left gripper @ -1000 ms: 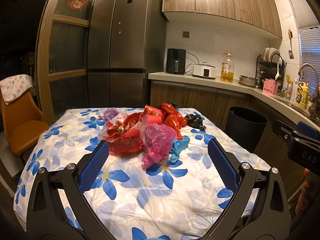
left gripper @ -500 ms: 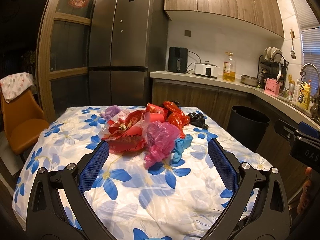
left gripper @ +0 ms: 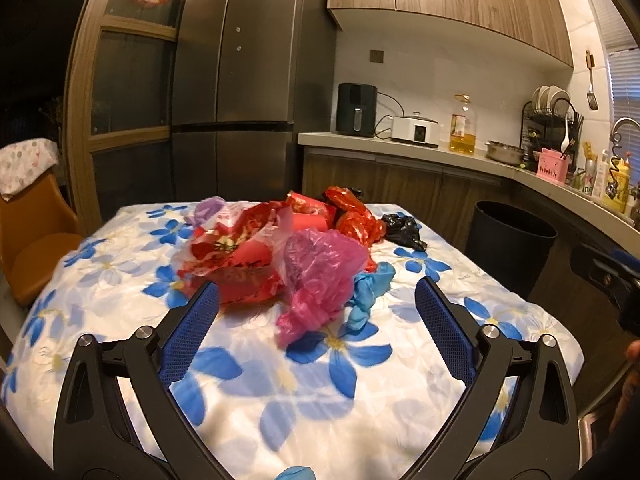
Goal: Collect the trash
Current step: 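Grasp the pink plastic bag with the left gripper while the right gripper grasps the blue glove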
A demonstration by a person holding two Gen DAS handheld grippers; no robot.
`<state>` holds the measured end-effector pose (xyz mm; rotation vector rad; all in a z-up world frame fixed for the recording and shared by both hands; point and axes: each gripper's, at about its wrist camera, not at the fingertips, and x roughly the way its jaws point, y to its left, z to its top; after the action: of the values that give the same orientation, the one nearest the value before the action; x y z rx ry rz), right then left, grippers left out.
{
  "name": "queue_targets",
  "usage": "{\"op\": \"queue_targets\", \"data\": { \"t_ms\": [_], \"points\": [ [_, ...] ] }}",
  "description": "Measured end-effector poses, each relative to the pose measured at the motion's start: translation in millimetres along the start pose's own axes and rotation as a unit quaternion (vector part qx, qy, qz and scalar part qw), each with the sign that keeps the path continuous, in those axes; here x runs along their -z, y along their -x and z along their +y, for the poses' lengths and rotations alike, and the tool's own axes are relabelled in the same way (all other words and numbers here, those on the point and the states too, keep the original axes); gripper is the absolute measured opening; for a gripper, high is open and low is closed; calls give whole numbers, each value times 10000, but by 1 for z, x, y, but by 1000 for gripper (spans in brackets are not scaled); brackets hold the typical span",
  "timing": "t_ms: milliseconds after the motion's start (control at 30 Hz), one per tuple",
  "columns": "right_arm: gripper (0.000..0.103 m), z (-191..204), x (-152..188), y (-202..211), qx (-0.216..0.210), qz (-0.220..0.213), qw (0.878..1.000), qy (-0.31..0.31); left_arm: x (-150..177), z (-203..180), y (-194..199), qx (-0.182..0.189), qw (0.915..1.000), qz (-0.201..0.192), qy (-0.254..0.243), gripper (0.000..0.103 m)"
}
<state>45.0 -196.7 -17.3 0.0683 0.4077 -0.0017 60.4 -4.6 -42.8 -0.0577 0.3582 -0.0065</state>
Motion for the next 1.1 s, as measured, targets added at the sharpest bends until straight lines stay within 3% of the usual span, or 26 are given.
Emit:
{"op": "queue_targets", "data": {
  "t_ms": [300,400,467,567,767,1100],
  "points": [
    [98,-4,9,-37,-208,170,9996,-106,-4,-12,-66,-26,9997,230,-50,57],
    [98,0,11,-50,-318,201,9993,-85,-1,-11,-85,-81,9990,428,-36,41],
    [97,4,13,-59,-390,235,9989,-84,1,-8,-93,-103,9985,530,-16,21],
    [93,10,15,-72,-523,321,9981,-79,6,-3,-97,3,9982,602,66,6],
    [89,28,19,-91,-770,420,9961,-5,1,6,-76,171,9986,408,287,2],
    [66,76,26,-138,-1209,707,9899,236,-10,29,-34,20,9979,77,641,2]
  ]
}}
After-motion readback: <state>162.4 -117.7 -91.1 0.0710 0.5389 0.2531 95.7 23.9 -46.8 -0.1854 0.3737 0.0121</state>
